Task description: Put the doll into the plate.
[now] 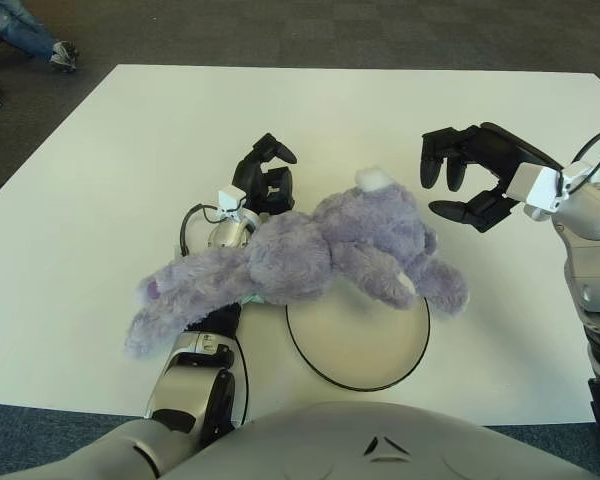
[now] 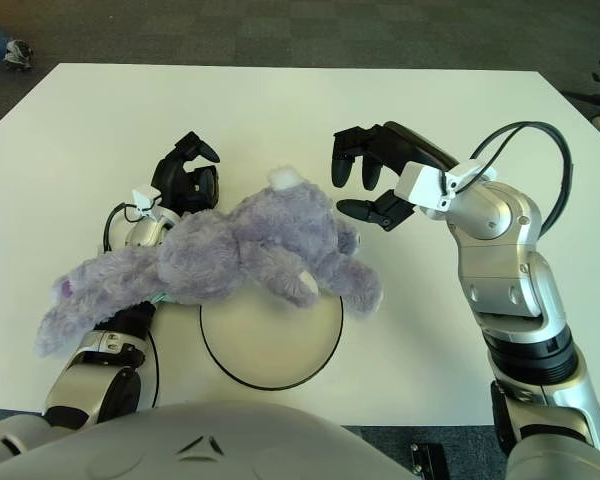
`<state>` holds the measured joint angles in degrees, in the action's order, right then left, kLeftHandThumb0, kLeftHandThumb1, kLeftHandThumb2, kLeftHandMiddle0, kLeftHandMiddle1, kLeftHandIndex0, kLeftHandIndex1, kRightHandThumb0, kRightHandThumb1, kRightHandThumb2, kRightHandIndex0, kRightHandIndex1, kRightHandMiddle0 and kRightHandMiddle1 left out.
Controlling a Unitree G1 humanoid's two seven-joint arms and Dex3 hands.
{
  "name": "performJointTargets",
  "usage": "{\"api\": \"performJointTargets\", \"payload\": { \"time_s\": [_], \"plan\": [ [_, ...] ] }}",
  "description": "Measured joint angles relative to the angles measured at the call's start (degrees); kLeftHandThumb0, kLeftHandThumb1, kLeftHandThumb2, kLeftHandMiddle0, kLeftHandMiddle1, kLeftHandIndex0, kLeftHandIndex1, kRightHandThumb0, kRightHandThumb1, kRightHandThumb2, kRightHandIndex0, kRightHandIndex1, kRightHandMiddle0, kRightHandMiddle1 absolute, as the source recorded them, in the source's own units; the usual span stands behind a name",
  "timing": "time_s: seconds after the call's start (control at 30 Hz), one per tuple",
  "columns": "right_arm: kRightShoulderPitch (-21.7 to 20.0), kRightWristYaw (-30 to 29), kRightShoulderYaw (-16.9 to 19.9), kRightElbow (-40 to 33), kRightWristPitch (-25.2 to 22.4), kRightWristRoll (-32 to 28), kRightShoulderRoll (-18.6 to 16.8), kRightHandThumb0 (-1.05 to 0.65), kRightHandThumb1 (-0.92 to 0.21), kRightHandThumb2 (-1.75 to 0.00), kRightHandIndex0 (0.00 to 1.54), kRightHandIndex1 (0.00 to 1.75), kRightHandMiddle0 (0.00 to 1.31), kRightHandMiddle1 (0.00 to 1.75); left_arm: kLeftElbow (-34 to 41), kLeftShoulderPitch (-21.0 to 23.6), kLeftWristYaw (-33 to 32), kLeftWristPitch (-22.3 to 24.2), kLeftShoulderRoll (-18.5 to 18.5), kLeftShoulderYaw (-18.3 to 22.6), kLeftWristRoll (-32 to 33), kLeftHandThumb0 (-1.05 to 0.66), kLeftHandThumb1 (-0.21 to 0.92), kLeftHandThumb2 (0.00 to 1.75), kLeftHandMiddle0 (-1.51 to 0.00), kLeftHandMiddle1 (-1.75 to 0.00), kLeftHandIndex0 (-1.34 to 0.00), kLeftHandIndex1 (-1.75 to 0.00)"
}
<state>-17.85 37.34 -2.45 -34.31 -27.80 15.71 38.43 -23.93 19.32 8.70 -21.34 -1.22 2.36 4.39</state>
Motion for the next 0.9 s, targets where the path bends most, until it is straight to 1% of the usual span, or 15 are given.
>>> {"api": "performJointTargets", "payload": {
  "time_s": [0.03, 0.07, 0.1, 0.13, 0.17, 0.2, 0.23, 0.27, 0.37, 0.5, 0.57, 0.7, 0.83, 0.87, 0.9],
  "plan": [
    [-0.2, 0.0, -0.3, 0.6, 0.0, -0.3, -0.1, -0.01, -0.48, -0.98, 0.48, 1.51, 0.55, 1.58, 0.1, -0.1, 0.0, 0.1, 0.0, 0.0, 0.0, -0.45, 0.42, 1.19, -1.18, -1.75, -0.53, -1.75],
    [-0.4, 0.0, -0.4, 1.1, -0.1, -0.6, -0.3, -0.14, -0.55, -0.89, 0.35, 1.49, 0.53, 1.57, 0.2, -0.1, 0.0, 0.3, -0.1, 0.0, 0.0, -0.45, 0.41, 1.2, -1.19, -1.75, -0.54, -1.75],
    [-0.5, 0.2, -0.5, 1.6, -0.1, -1.0, -0.4, -0.19, -0.57, -0.85, 0.3, 1.49, 0.52, 1.56, 0.3, -0.2, 0.0, 0.3, -0.1, 0.0, 0.0, -0.45, 0.41, 1.2, -1.19, -1.75, -0.54, -1.75],
    [-0.6, 0.4, -0.5, 2.0, -0.2, -1.6, -0.5, -0.26, -0.62, -0.77, 0.21, 1.48, 0.51, 1.55, 0.3, -0.2, 0.0, 0.3, -0.1, -0.1, 0.0, -0.45, 0.4, 1.21, -1.19, -1.75, -0.54, -1.75],
    [-0.7, 0.7, -0.5, 2.3, -0.1, -2.3, -0.6, -0.3, -0.65, -0.73, 0.15, 1.48, 0.5, 1.55, 0.4, -0.2, 0.0, 0.3, -0.2, -0.1, 0.0, -0.45, 0.4, 1.21, -1.19, -1.75, -0.55, -1.75],
    [-0.7, 1.1, -0.4, 2.6, -0.1, -3.1, -0.6, -0.34, -0.59, -0.75, 0.12, 1.5, 0.42, 1.54, 0.4, -0.2, 0.0, 0.3, -0.2, -0.1, 0.0, -0.45, 0.4, 1.21, -1.19, -1.75, -0.55, -1.75],
    [-0.7, 1.5, -0.3, 2.9, 0.1, -3.9, -0.6, -0.42, -0.46, -0.85, 0.08, 1.58, 0.29, 1.51, 0.4, -0.2, 0.0, 0.3, -0.2, -0.1, 0.0, -0.45, 0.4, 1.21, -1.2, -1.75, -0.55, -1.75],
    [-0.6, 1.9, -0.2, 3.2, 0.4, -4.7, -0.6, -0.46, -0.37, -0.91, 0.05, 1.63, 0.2, 1.49, 0.4, -0.2, 0.0, 0.3, -0.2, -0.1, -0.1, -0.45, 0.4, 1.22, -1.2, -1.75, -0.55, -1.75],
    [-0.3, 2.7, 0.1, 3.9, 1.8, -6.6, -0.6, -0.52, -0.27, -0.99, 0.02, 1.7, 0.11, 1.46, 0.4, -0.2, 0.0, 0.3, -0.2, -0.1, -0.2, -0.45, 0.4, 1.22, -1.2, -1.75, -0.55, -1.75],
    [-0.3, 3.5, 0.2, 4.7, 2.9, -7.9, -0.1, -0.61, -0.23, -1.0, 0.0, 1.7, 0.04, 1.41, 0.5, -0.2, 0.0, 0.3, -0.2, -0.1, -0.3, -0.45, 0.4, 1.22, -1.2, -1.75, -0.55, -1.75],
    [-0.4, 4.7, 0.2, 5.4, 4.0, -8.9, 0.6, -0.65, -0.22, -0.97, 0.0, 1.72, 0.01, 1.31, 0.5, -0.2, 0.0, 0.3, -0.1, -0.1, -0.4, -0.45, 0.4, 1.22, -1.2, -1.75, -0.55, -1.75],
    [-0.8, 8.6, 0.3, 7.8, 6.1, -13.0, 1.7, -0.65, -0.21, -0.95, 0.0, 1.74, 0.0, 1.17, 0.4, -0.2, 0.0, 0.0, -0.1, -0.1, -0.4, -0.45, 0.4, 1.21, -1.21, -1.75, -0.55, -1.75],
    [-1.1, 12.4, 0.4, 9.8, 7.4, -17.0, 2.4, -0.65, -0.22, -0.95, 0.0, 1.74, 0.0, 1.09, 0.3, -0.2, 0.0, -0.2, -0.1, -0.1, -0.4, -0.45, 0.4, 1.21, -1.21, -1.75, -0.55, -1.75],
    [-1.2, 13.2, 0.4, 10.3, 8.0, -17.5, 2.8, -0.65, -0.23, -0.94, 0.0, 1.74, 0.0, 1.06, 0.3, -0.2, 0.0, -0.3, -0.1, -0.1, -0.5, -0.45, 0.4, 1.21, -1.21, -1.75, -0.54, -1.75],
    [-1.3, 13.7, 0.4, 10.6, 8.5, -17.8, 3.1, -0.66, -0.25, -0.93, 0.0, 1.68, 0.0, 1.02, 0.2, -0.2, 0.0, -0.3, 0.0, -0.1, -0.5, -0.45, 0.4, 1.21, -1.21, -1.75, -0.54, -1.75]
  ]
}}
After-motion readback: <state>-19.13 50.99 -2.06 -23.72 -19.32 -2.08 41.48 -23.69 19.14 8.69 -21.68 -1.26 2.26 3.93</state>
